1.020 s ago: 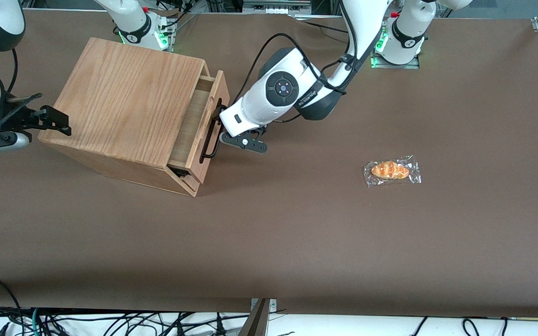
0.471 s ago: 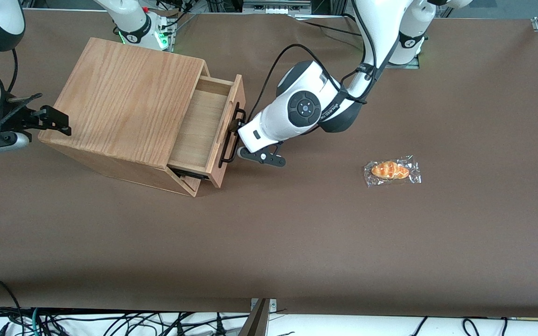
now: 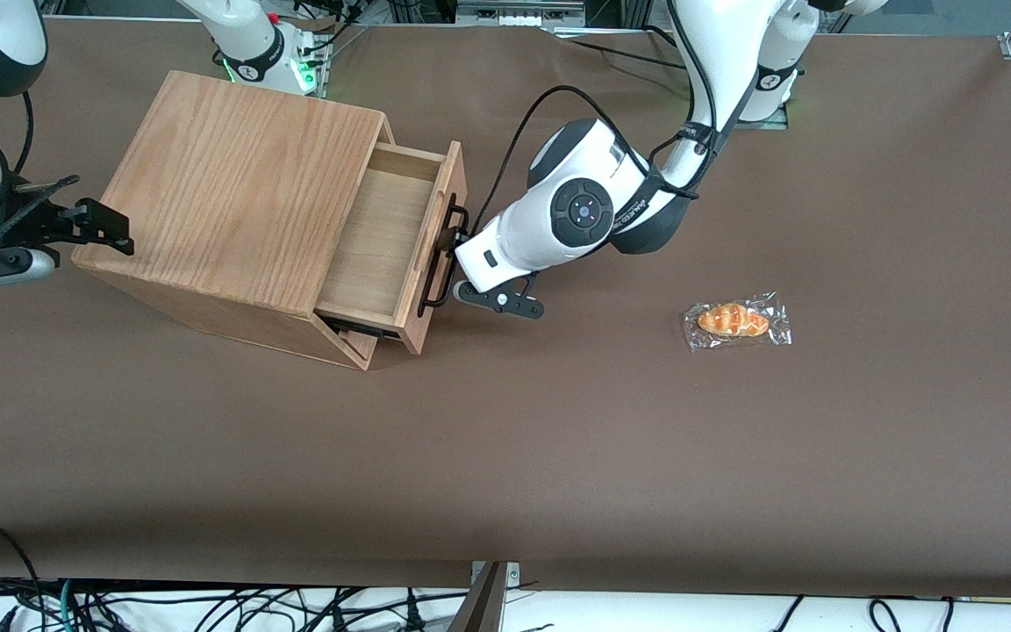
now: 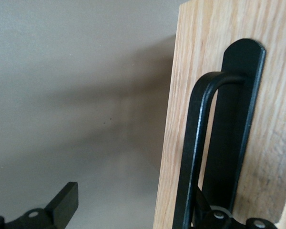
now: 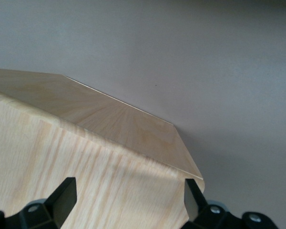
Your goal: Open top drawer with left arm
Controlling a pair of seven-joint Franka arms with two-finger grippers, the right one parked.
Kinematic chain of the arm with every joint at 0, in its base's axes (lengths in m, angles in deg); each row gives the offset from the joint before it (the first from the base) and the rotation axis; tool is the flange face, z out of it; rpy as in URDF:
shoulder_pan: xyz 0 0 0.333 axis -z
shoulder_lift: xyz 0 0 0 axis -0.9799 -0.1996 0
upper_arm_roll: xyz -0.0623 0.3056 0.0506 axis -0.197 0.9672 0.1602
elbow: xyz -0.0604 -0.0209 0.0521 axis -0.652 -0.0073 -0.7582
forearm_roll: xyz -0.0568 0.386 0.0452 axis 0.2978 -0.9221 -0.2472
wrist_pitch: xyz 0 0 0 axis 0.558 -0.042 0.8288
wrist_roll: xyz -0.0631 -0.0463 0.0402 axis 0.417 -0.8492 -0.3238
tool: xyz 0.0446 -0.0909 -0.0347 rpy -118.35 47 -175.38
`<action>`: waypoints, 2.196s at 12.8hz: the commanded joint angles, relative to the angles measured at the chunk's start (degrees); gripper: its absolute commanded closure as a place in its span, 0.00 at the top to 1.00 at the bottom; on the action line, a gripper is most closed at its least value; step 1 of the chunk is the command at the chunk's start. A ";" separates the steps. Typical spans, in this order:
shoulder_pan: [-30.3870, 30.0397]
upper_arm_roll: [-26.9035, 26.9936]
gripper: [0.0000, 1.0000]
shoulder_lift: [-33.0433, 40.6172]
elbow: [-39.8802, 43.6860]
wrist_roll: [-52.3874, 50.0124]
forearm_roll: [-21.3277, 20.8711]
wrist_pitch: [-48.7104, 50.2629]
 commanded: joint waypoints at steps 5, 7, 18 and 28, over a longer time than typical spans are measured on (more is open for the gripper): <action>-1.59 0.35 1.00 0.71 0.31 1.47 -1.64 2.61; -1.68 0.43 1.00 0.71 0.31 2.26 -1.64 2.78; -6.15 -0.27 1.00 4.14 0.66 0.24 7.41 9.54; -28.02 0.52 1.00 7.48 -0.83 11.89 -12.09 22.47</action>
